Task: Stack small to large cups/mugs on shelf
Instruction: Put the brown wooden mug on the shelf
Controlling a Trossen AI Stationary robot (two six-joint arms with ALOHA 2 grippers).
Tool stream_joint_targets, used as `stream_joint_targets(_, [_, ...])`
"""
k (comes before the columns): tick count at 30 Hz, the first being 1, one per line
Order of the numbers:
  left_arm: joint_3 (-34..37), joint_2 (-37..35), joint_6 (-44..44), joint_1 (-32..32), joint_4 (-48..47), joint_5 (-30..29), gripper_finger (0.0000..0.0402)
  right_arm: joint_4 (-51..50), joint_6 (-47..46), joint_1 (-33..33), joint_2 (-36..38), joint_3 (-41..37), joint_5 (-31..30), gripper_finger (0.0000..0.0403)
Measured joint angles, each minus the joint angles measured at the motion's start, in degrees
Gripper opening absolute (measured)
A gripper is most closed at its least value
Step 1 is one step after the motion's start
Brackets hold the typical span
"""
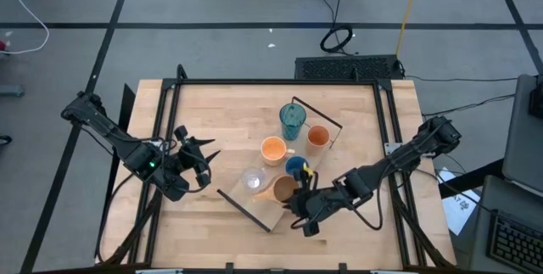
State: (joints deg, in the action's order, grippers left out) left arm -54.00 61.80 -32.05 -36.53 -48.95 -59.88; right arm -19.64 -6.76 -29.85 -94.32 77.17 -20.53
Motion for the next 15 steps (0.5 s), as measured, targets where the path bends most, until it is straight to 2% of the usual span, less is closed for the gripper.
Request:
stream_joint_targets(11, [-0.02, 0.02, 0.0, 0.01, 0.0, 0.0, 0.0172, 3.22, -0.26, 1.56, 0.0, -3.35, 3.4, 0.002])
stream_joint_targets(15, [-0.02, 0.02, 0.0, 0.02, 0.0, 0.0, 0.0172, 8.11, 1.64, 1.56, 0.0, -5.37, 7.74, 0.002])
